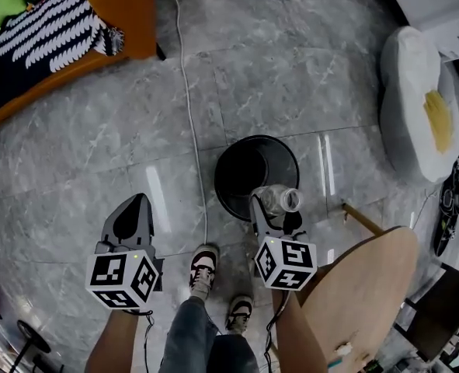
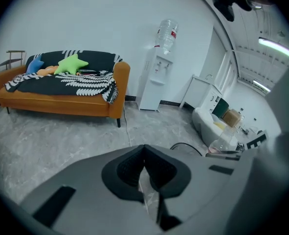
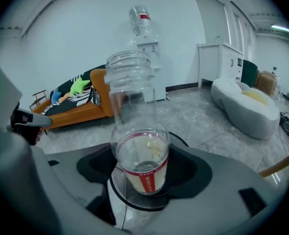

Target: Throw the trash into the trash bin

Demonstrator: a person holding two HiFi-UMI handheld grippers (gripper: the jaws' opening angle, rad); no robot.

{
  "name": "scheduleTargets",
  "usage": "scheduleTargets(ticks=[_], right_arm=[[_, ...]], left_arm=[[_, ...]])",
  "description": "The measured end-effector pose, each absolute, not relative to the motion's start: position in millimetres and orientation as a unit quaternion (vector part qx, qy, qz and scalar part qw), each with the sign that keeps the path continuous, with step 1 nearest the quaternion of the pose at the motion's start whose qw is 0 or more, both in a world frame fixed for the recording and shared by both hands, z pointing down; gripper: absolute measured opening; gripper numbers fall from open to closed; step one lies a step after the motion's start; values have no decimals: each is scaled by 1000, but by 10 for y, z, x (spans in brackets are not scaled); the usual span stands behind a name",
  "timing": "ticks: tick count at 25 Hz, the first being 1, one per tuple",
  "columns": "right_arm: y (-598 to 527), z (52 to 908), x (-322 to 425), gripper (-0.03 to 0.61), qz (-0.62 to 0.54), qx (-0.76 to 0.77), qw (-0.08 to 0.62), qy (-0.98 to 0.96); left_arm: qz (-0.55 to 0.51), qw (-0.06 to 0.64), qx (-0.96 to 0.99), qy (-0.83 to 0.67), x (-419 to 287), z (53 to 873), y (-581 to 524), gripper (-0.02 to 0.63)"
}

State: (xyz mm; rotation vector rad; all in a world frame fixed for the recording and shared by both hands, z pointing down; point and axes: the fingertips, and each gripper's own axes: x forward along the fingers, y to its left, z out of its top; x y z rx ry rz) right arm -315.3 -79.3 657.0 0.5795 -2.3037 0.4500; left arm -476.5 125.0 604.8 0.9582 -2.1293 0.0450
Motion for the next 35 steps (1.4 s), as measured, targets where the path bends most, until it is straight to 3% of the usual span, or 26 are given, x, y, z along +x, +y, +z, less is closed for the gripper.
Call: scheduleTargets(ticks=[3,4,6,7,21,35], right_arm=[[-798,6622,-3157,325,172,230,355,-889],[-798,6619,-3163,352,171,233,353,-890],[-787,6602,-3174,481,173,236,352,-889],[-779,6589,-3173,493,176,236,354,-888],[-816,6209,-3022,479,202,248,328,-889],[-1145,5200,-2027,462,230,344,265,-871]], left_arm=[[10,399,369,-839,-4827,6114,1237,-9],[6,403,368,-838,-4833,6126,1222,-9],[-1,409,368,-835,-4829,6132,1181,-9],[-2,411,369,-833,-4821,6125,1157,-9],[18,408,406,-818,-4613,5874,789,-9],[22,400,483,-778,-3672,5201,-3,-9]])
